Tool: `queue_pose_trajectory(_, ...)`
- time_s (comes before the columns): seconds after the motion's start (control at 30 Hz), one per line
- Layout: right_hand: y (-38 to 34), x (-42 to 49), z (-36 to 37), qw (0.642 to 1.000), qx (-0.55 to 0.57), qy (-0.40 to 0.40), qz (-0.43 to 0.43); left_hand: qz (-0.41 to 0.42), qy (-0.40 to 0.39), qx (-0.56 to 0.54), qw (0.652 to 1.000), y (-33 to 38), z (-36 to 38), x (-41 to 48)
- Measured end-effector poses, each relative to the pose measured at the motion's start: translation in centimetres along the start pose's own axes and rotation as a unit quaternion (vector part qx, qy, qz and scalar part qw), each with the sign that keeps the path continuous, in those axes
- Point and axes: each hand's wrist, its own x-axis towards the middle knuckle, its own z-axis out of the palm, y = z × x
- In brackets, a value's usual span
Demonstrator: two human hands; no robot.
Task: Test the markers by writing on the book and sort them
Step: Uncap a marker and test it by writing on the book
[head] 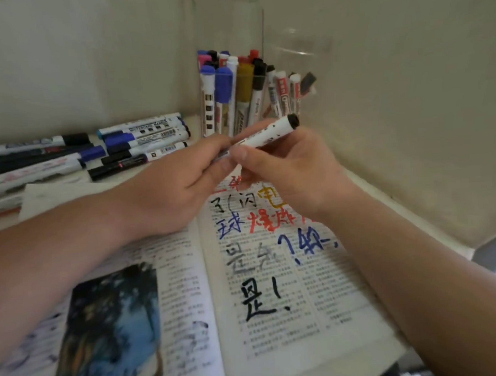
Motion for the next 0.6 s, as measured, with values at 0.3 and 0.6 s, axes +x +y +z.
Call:
queue_pose_trajectory(0.3, -0.3, -1.0, -0.8, 0.999, 0.044, 0.024, -0.010, 0.013, -0.021, -0.041, 0.999, 0.2, 0.0, -0.1)
queue_pose_trajectory(0.6, -1.3, -7.2, -5.5, 0.978, 0.091, -0.140, 0.124, 0.002, -0.045, -0.034, 0.998, -0.4, -0.3, -0.2)
